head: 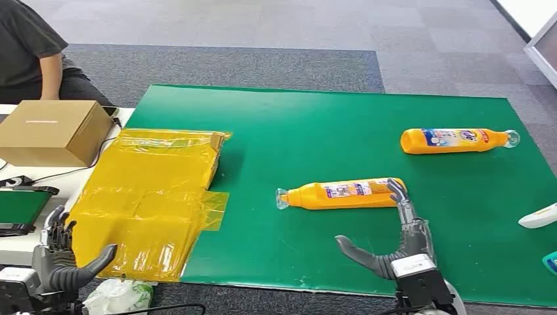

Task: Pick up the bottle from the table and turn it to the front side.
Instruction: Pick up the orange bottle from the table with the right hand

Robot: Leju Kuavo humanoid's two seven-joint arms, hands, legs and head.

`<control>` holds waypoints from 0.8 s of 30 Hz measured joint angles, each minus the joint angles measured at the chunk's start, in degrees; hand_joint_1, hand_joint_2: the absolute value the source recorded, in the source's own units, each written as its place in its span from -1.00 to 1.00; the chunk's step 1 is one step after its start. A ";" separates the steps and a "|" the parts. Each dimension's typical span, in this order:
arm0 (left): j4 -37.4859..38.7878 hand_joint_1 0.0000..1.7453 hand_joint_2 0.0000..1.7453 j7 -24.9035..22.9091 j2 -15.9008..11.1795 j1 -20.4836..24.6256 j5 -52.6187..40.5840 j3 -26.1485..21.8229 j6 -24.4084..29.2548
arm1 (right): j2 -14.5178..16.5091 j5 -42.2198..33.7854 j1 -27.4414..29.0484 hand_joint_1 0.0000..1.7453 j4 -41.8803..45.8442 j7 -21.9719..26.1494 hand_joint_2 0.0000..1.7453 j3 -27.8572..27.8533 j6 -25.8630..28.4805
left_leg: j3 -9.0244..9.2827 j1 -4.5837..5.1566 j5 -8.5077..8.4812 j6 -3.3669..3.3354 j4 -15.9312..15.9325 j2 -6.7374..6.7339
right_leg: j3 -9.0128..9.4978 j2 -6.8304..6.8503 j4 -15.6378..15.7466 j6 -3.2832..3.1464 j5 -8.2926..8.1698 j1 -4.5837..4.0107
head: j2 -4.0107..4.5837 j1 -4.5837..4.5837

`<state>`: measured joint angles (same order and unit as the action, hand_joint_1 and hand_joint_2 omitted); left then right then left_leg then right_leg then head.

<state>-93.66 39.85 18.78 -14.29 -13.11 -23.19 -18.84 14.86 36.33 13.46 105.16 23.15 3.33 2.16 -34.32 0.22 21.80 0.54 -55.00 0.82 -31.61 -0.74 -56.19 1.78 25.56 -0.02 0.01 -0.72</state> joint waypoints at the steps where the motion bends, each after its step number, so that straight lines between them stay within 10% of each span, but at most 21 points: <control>1: 0.00 -1.00 1.00 0.00 0.00 0.00 0.00 0.00 -0.01 | -0.01 0.00 -0.03 -1.00 -0.05 -0.01 1.00 0.03 0.00 | 0.00 0.00 0.00 0.00 0.00 0.00 | 0.00 0.00 0.00 0.00 0.00 0.00 | 0.00 0.01; 24: 0.57 -1.00 1.00 0.02 0.00 0.00 0.42 -0.28 -0.07 | -0.37 10.32 -1.48 -1.00 -1.56 -5.35 1.00 0.80 4.96 | 0.00 0.00 0.00 0.00 0.00 0.00 | 0.01 0.00 0.00 0.00 -0.01 0.00 | 0.01 0.02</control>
<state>-93.09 39.87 18.78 -14.28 -12.70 -23.47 -18.91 14.50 46.64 11.98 103.61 17.80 4.14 7.12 -34.32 0.22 21.80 0.55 -55.00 0.82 -31.61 -0.74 -56.19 1.78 25.55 -0.02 0.02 -0.70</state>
